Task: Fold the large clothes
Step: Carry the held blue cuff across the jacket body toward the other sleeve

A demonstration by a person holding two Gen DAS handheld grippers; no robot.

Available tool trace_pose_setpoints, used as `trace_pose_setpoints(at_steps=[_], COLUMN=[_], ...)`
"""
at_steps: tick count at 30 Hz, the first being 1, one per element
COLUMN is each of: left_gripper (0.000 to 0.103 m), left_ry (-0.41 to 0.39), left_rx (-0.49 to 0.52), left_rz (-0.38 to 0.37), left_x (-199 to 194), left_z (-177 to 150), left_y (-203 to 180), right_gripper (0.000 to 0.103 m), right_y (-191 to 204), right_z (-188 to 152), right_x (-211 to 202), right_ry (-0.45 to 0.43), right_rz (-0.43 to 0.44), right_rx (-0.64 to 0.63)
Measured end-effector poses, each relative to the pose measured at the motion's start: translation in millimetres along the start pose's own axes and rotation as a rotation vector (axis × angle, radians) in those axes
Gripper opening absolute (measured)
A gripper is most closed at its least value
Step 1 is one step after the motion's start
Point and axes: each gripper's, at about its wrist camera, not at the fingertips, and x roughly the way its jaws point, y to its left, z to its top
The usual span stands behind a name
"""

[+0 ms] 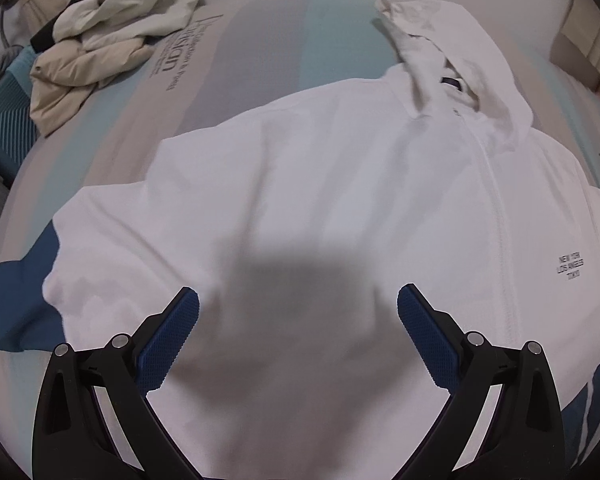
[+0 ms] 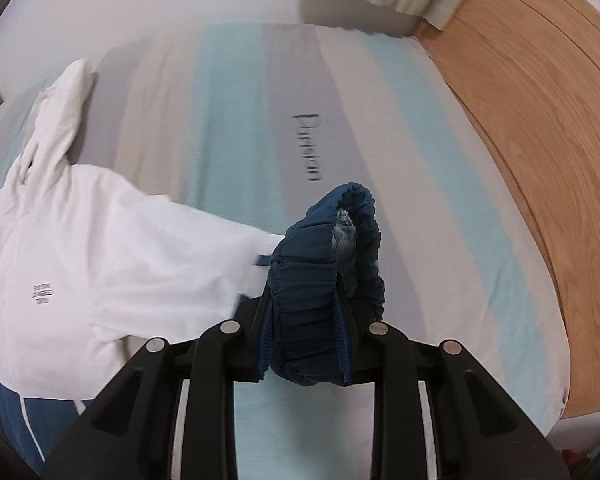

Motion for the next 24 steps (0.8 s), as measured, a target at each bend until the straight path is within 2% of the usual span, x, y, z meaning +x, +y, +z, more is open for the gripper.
trace_pose_setpoints(at_steps=[15, 19, 24], left_gripper=[0.097, 0.097, 0.097], left_ry=[-0.01, -0.022, -0.031], left_rx=[-0.029, -0.066, -0.036], left_rz=[-0.032, -0.07, -0.091], left_x=[-9.7, -14.6, -17.0], left_z=[6.5, 11.4, 11.6], left_y=[80.8, 94.1, 104.5], right_gripper=[0.024, 0.024, 0.024], right_y=[127.4, 158.7, 206.0], right_z=[17.1, 19.8, 27.3], right_x=[-19.0, -26.6, -38.1], right_ry=[-0.014, -0.011, -0.021], right_rz=[0.051, 0.062, 0.077], right_rx=[-0.069, -0.088, -0.123])
